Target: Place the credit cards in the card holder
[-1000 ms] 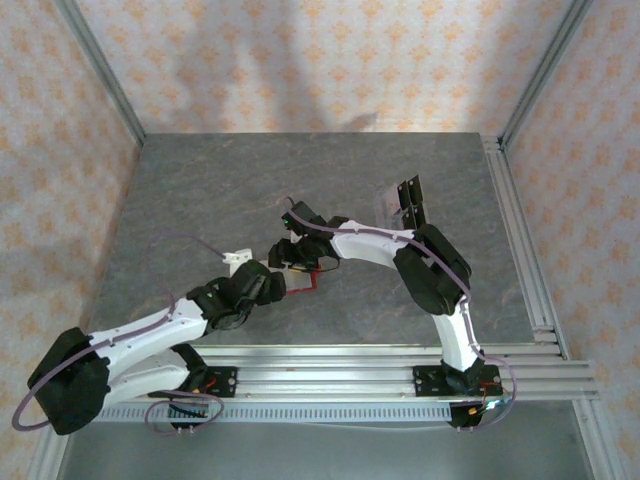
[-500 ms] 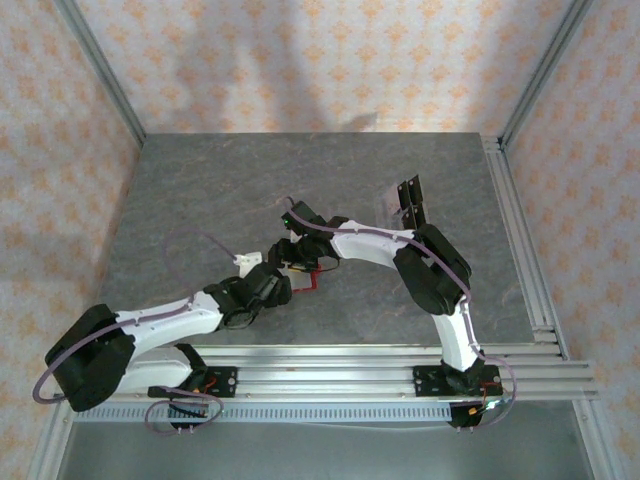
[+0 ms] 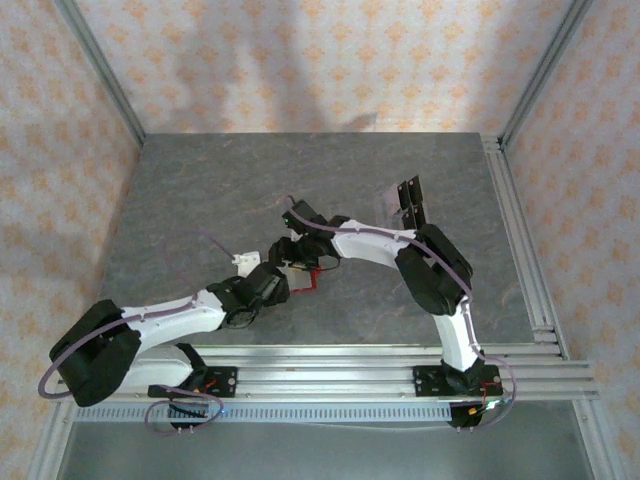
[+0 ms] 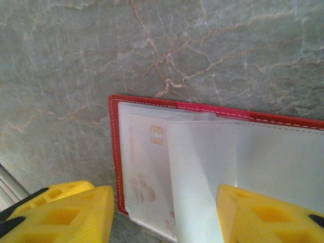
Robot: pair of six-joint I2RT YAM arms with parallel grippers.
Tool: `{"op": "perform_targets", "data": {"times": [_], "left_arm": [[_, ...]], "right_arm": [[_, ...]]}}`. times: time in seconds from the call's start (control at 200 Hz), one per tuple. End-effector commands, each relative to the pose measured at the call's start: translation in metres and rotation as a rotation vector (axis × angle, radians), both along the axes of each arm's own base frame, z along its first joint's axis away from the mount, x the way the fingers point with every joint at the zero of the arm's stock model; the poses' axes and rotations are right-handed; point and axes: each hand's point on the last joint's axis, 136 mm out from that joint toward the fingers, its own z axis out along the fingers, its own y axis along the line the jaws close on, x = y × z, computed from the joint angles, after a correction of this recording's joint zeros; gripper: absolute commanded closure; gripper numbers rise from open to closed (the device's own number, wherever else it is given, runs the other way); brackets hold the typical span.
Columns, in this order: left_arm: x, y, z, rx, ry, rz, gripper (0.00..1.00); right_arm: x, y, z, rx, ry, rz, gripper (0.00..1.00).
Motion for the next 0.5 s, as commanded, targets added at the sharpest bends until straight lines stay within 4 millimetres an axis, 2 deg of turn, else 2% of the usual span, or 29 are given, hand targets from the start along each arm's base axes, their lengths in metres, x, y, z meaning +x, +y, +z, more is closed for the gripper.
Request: {"op": "perform_targets", "data": {"times": [0.0,0.125,0.365,0.495], "left_arm": [[0.003,0.004,0.003,0.027,-0.021,0.028,0.00],[0.002,0.005,0.001,0.029,-0.019,0.031,0.00],[0.002,0.005,0.000,0.033,-0.018,0.032,0.00],[0.003,0.004,0.004,0.024,-0.027,0.030,0.00]], "right_arm": [[0.013,-0.014,0.036,0.017,-0.083,-0.046,0.44],[0.015,-0.026,0.035,-0.003,-0.093,-0.069,0.44],[0.011,-0.042,0.012,-0.070,-0.074,-0.081,0.44],[0.009,-0.043,0.001,-0.085,-0.058,-0.075,0.44]]}}
